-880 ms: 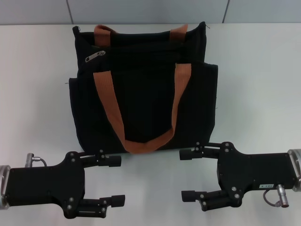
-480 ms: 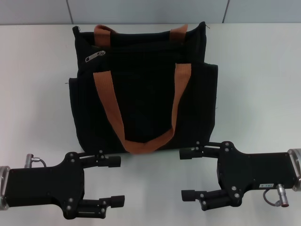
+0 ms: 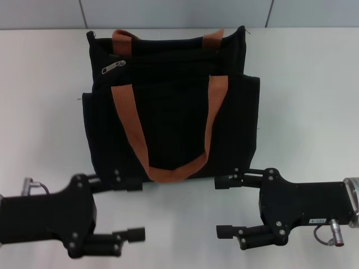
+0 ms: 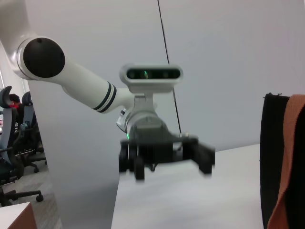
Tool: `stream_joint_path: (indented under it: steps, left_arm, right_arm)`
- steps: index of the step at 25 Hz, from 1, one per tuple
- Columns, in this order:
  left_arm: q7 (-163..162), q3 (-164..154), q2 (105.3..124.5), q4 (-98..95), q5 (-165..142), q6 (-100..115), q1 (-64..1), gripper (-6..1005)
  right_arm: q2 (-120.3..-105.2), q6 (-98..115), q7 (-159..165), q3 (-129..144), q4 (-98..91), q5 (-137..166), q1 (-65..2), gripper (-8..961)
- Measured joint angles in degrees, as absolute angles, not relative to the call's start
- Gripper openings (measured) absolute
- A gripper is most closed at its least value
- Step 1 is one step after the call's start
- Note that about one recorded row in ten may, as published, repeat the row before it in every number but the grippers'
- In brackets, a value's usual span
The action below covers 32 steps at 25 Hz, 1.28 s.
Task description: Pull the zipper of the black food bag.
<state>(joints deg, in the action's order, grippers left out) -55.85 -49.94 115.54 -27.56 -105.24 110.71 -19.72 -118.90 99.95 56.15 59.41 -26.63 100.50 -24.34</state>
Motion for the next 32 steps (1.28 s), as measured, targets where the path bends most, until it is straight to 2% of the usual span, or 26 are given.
stream_joint_path:
  steps: [2,7,11,14,18,19,20,24,27,32]
  left_arm:
    - [-55.8,-49.9,115.54,-27.6,-105.2,110.7,-19.7,788]
    - [-52.1,-39.6,117.73,-27.5,-95.2,114.9,-20.2,786]
    - [-52.7,-35.4,117.78,-26.2,-88.6,114.1,-19.9,784]
    - [-52.9,-31.6,117.07,-24.9,-87.3,111.1,-20.2,783]
    - [-55.4,-32.1,114.87,-25.2,-88.4,103.8,-20.9,781]
    - [-55.4,-32.1,114.87,-25.2,-88.4,103.8,-20.9,781]
    - [-57.0,-32.3,113.82,-25.3,-89.3,100.4,-21.2,781]
    - [-57.9,-32.4,112.87,-26.1,-94.3,96.3,-22.3,779]
    - [-58.0,-32.4,112.88,-26.4,-97.9,94.3,-23.2,778]
    - [-58.0,-32.4,114.64,-26.5,-104.0,90.5,-26.0,776]
  right_arm:
    - [-118.91,99.9,56.2,59.4,-26.6,100.5,-24.3,818]
    - [-118.92,99.9,56.2,58.7,-26.5,100.4,-24.0,818]
    - [-118.92,99.9,56.2,58.1,-26.5,100.4,-23.6,818]
    - [-118.92,100.0,56.2,58.1,-26.4,100.4,-23.4,818]
    - [-118.92,100.1,56.2,58.1,-26.1,100.4,-23.3,817]
    - [-118.91,100.1,56.2,58.1,-26.0,100.4,-23.3,817]
    - [-118.91,100.1,56.2,58.1,-26.0,100.4,-23.2,817]
    - [-118.91,100.3,56.2,58.0,-26.0,100.4,-22.9,817]
    - [-118.91,100.3,56.2,58.0,-26.0,100.4,-22.9,817]
    - [-118.91,100.3,56.2,58.0,-26.0,100.4,-22.9,818]
